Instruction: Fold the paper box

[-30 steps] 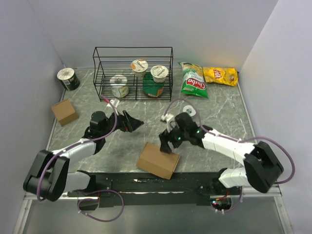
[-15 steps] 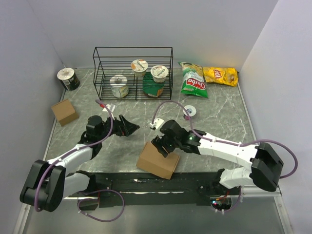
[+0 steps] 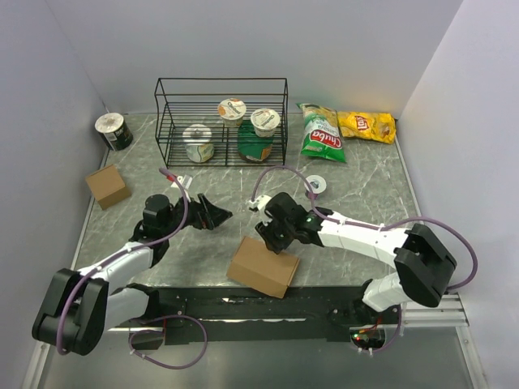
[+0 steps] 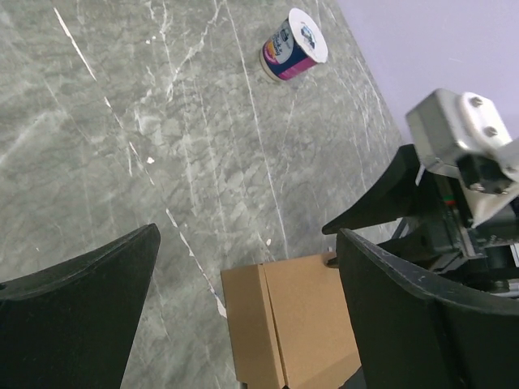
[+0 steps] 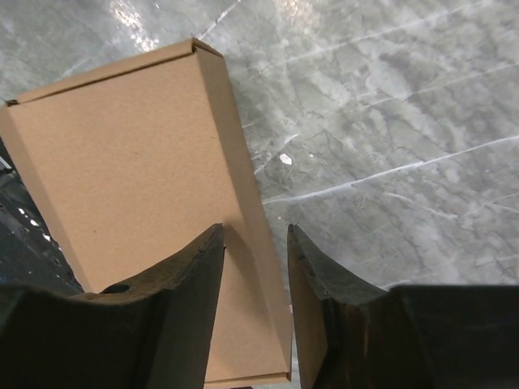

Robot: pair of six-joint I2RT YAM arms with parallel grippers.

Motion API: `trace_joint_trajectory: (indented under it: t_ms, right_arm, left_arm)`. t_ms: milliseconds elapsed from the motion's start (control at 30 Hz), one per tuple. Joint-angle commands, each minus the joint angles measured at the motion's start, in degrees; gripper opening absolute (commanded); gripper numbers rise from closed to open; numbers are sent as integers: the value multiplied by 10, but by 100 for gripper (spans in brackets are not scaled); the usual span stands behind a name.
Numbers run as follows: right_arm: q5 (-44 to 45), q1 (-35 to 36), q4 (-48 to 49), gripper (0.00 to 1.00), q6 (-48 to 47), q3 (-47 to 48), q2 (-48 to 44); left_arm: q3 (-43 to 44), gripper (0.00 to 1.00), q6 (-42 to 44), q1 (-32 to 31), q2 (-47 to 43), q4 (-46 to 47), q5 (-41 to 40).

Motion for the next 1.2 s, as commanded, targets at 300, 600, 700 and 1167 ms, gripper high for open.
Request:
trace_joint_trajectory:
  t_ms: [300,600,700,1167]
  right_arm:
    - [-47,-67,-1,41,9,21,41]
    - [-63,-100,-13,41,-3,50,72]
    - [-65,-108,-13,41,-5,58,81]
    - [-55,-149,-17,43,7,64,91]
  left_arm:
    - [-9,96,-2,2,34,92,58]
    - [1,96,-4,2,58,112,78]
    - [4,96,-9,2,65,122,84]
    - [1,96,-18,-29,78,158,101]
